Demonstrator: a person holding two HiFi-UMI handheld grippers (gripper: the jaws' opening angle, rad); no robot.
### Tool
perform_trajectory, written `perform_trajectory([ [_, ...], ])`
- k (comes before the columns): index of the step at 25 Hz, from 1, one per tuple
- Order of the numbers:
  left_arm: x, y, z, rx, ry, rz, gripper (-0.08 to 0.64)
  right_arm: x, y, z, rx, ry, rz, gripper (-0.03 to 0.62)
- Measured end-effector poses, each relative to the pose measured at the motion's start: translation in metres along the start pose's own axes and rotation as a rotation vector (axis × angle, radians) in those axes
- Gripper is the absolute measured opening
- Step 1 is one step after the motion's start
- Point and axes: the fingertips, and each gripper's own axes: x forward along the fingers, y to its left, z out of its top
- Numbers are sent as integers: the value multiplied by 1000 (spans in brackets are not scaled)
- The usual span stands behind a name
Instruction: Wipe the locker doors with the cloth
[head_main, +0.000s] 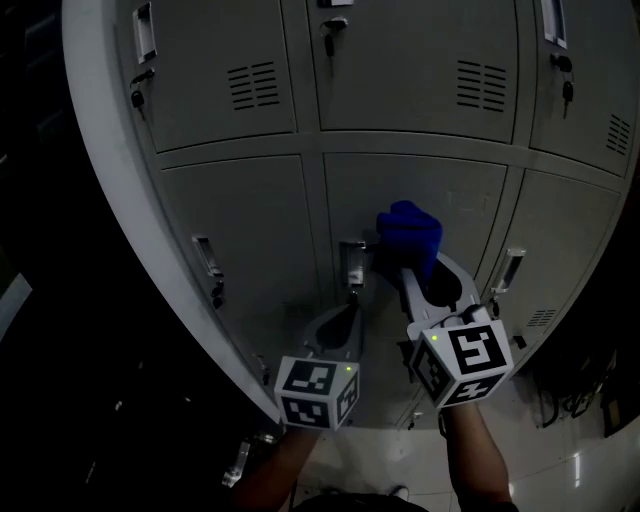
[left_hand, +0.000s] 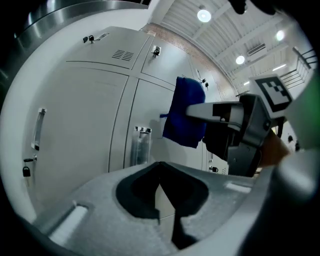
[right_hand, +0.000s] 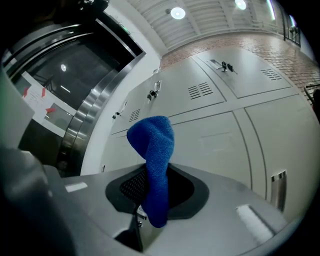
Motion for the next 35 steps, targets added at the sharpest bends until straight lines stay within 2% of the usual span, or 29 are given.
perform_trajectory([
  [7, -21, 32, -3, 2, 7, 47, 3, 24, 46, -48, 14, 65, 55, 80],
  [16, -29, 45, -11, 4, 27, 46, 3, 40, 60, -88, 26, 114, 60, 80],
  [23, -19, 31, -13, -4, 27, 17, 3, 30, 41, -95, -24, 103, 23, 78],
  [35, 15, -20, -21, -17, 34, -58, 3, -18, -45, -106, -23, 132, -127, 78],
])
